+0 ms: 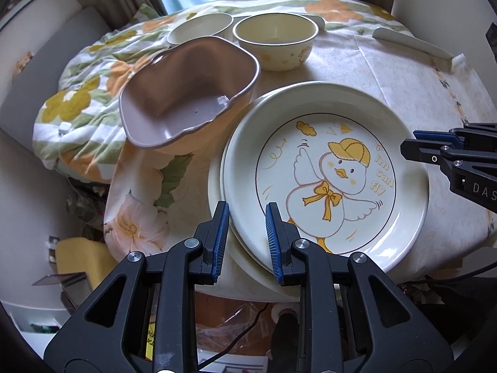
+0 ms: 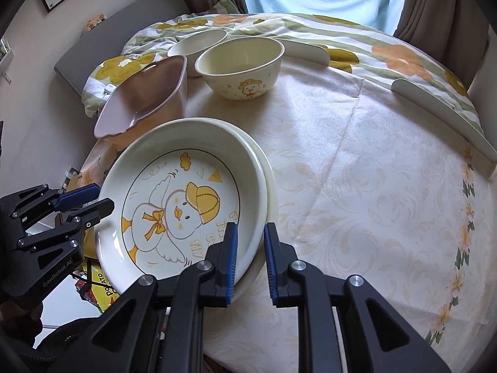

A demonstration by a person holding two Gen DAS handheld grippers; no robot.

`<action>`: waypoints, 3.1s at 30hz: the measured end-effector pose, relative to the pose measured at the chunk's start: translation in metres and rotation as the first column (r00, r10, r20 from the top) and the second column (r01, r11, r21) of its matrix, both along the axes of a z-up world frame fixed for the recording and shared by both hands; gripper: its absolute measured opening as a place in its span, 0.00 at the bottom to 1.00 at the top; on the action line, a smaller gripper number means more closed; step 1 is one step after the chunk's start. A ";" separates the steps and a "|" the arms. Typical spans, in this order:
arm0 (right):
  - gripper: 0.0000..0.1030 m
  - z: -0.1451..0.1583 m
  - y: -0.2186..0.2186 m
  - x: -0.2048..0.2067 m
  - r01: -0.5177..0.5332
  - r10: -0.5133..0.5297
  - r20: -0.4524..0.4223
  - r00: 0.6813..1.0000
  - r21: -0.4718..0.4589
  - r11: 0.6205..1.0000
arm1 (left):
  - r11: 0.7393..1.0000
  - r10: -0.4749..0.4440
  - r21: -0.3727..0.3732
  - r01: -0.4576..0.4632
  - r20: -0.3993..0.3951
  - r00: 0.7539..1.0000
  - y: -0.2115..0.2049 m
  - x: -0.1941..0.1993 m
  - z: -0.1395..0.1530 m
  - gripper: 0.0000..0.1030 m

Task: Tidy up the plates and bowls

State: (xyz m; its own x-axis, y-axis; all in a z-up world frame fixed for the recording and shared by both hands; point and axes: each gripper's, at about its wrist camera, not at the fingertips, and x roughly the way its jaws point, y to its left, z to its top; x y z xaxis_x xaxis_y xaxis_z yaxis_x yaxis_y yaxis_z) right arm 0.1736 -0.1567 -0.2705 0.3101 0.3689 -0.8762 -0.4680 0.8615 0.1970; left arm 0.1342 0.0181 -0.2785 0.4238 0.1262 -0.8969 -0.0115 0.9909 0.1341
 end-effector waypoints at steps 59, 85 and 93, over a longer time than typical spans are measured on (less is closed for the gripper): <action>0.13 -0.018 0.149 0.142 -0.113 0.143 -0.236 0.961 0.135 0.984 | 0.868 0.311 -0.368 -0.332 -0.119 0.943 0.173 0.115 -0.029 0.18; 0.13 0.080 -0.091 0.013 0.162 -0.157 -0.038 0.987 0.248 0.955 | 0.946 -0.018 -0.320 0.056 0.120 0.993 -0.065 0.045 0.103 0.18; 0.13 0.049 -0.197 -0.021 0.375 -0.366 -0.082 0.927 0.196 0.906 | 0.894 -0.210 -0.390 0.219 0.066 0.975 -0.186 0.040 0.061 0.18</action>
State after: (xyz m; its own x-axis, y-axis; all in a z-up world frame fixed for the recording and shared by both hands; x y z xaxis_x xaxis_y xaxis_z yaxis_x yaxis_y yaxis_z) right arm 0.1525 -0.3534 -0.2213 0.4239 0.4063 -0.8095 -0.1099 0.9102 0.3993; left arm 0.1739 -0.1682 -0.2171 0.4204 -0.3308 -0.8449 0.2089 0.9415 -0.2646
